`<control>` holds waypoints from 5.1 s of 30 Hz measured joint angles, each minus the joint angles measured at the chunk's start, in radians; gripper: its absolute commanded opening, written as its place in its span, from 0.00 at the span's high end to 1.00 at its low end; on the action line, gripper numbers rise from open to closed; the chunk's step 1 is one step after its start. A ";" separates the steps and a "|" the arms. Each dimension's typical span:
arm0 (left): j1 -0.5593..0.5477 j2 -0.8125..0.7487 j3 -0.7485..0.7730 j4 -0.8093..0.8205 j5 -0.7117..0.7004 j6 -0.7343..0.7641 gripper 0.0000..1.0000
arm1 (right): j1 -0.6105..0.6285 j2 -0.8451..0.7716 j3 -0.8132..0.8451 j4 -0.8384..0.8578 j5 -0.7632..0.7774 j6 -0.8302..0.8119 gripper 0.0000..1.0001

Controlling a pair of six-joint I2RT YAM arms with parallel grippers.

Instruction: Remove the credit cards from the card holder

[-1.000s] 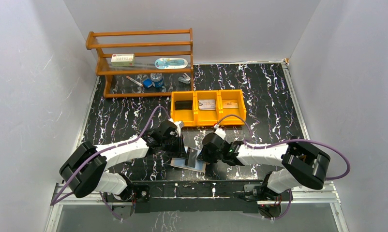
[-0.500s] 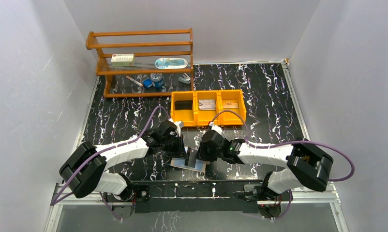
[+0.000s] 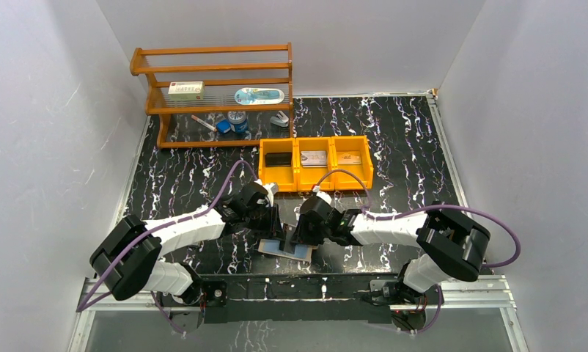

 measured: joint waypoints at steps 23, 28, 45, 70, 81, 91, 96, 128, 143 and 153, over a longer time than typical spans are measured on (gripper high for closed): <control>0.002 0.002 0.000 0.023 0.002 -0.027 1.00 | -0.006 -0.013 -0.027 0.021 0.009 0.041 0.71; 0.002 -0.029 0.000 -0.002 -0.021 -0.021 1.00 | -0.005 -0.016 -0.027 0.014 0.023 0.048 0.71; 0.002 -0.041 0.000 -0.013 -0.027 -0.017 1.00 | -0.011 -0.157 -0.024 -0.005 0.069 -0.057 0.67; 0.002 0.025 0.005 0.036 0.044 -0.020 0.99 | -0.039 -0.014 -0.071 0.127 -0.012 0.050 0.69; 0.000 -0.106 0.024 -0.089 -0.092 0.000 1.00 | -0.047 -0.032 -0.070 0.101 -0.008 0.015 0.68; 0.000 -0.247 0.058 -0.202 -0.277 0.004 1.00 | -0.052 -0.058 0.006 0.033 -0.035 -0.115 0.67; 0.000 -0.324 0.058 -0.274 -0.384 -0.012 1.00 | -0.052 0.013 0.075 0.091 -0.122 -0.140 0.66; 0.308 -0.417 0.032 -0.215 -0.132 0.043 1.00 | -0.065 -0.295 -0.052 -0.035 0.230 -0.217 0.17; 0.330 -0.297 -0.188 0.332 0.391 -0.124 1.00 | -0.312 -0.284 -0.241 0.476 -0.370 -0.182 0.26; 0.330 -0.263 -0.200 0.520 0.525 -0.224 1.00 | -0.312 -0.132 -0.240 0.754 -0.582 -0.103 0.53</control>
